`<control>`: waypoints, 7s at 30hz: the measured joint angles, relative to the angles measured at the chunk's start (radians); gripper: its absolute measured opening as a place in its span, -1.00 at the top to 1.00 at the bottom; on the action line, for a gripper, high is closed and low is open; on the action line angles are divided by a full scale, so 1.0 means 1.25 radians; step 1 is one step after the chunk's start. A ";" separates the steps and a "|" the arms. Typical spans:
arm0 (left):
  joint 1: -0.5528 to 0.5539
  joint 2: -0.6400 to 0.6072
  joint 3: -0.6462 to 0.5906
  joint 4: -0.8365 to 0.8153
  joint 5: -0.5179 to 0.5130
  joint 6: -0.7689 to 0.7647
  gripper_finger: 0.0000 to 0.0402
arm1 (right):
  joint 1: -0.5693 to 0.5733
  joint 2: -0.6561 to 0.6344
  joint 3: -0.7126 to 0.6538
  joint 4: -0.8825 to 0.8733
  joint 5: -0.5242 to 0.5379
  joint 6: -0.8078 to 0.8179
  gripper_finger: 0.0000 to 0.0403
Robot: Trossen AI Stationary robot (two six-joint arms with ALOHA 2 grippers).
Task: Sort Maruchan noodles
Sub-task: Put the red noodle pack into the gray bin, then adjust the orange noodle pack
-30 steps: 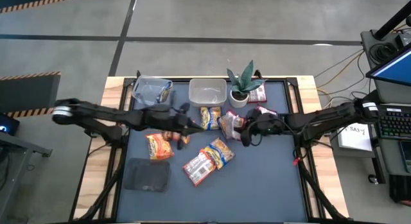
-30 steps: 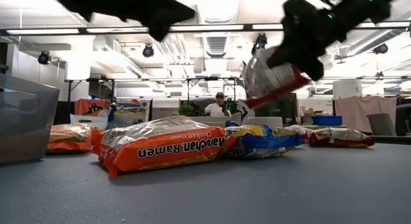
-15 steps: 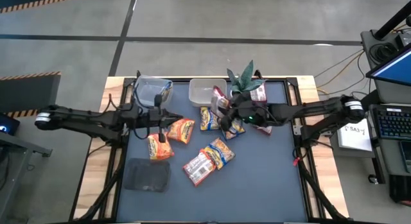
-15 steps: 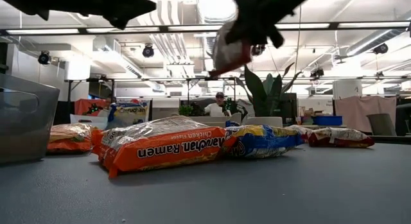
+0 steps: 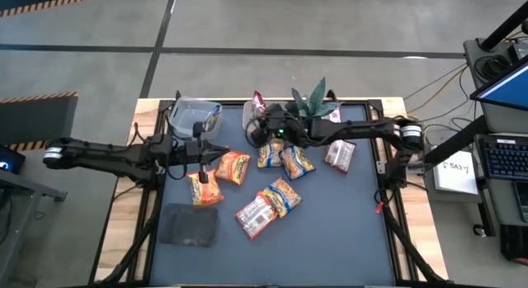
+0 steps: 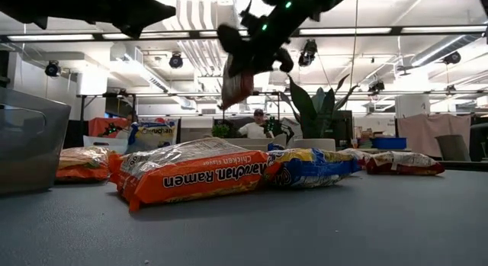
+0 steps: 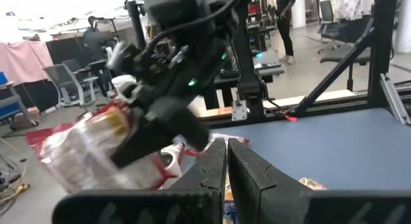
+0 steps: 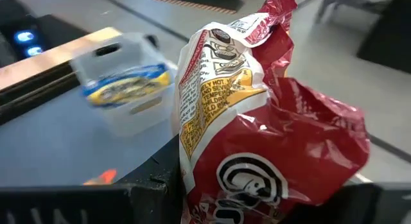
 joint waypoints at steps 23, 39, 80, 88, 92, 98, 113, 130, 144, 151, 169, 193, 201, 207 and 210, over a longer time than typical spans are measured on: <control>0.000 -0.019 -0.001 -0.051 0.000 -0.024 1.00 | -0.038 0.312 0.204 0.015 0.275 0.056 0.32; 0.000 -0.017 -0.001 -0.049 0.001 -0.027 1.00 | -0.042 0.407 0.245 0.057 0.258 0.056 0.09; 0.000 -0.015 -0.001 -0.054 0.001 -0.042 1.00 | -0.038 0.283 0.253 -0.015 -0.015 0.019 -0.04; 0.000 -0.013 -0.001 -0.068 0.001 -0.046 1.00 | -0.010 0.192 0.253 -0.196 -0.022 -0.046 0.38; 0.000 -0.009 0.000 -0.081 0.001 -0.060 1.00 | 0.032 0.128 0.212 -0.254 -0.027 -0.116 0.59; 0.000 0.011 0.000 -0.091 0.001 -0.071 1.00 | 0.082 0.009 0.044 -0.242 -0.137 -0.126 0.78; 0.000 0.110 0.001 -0.091 -0.005 -0.252 1.00 | 0.133 -0.296 -0.407 0.073 -0.254 -0.250 0.83; -0.004 0.311 0.181 -0.135 0.019 -0.560 1.00 | 0.126 -0.544 -0.621 0.414 -0.348 -0.545 0.83; -0.061 0.511 0.533 -0.959 0.065 -0.546 1.00 | 0.126 -0.654 -0.645 0.331 -0.383 -0.543 0.83; -0.098 0.505 0.570 -1.159 0.067 -0.412 1.00 | 0.126 -0.676 -0.661 0.330 -0.383 -0.539 0.83; -0.093 0.489 0.402 -1.112 -0.021 -0.391 0.13 | 0.126 -0.675 -0.665 0.329 -0.377 -0.540 0.83; 0.023 0.489 0.308 -0.995 0.005 -0.316 0.27 | 0.126 -0.674 -0.666 0.329 -0.377 -0.544 0.83; 0.050 0.498 0.284 -0.933 0.074 -0.323 0.32 | 0.126 -0.674 -0.666 0.329 -0.377 -0.544 0.83; 0.049 0.498 0.237 -0.884 0.082 -0.357 0.33 | 0.126 -0.674 -0.666 0.327 -0.377 -0.545 0.83; 0.049 0.498 0.228 -0.877 0.080 -0.372 0.33 | 0.126 -0.674 -0.666 0.327 -0.377 -0.545 0.83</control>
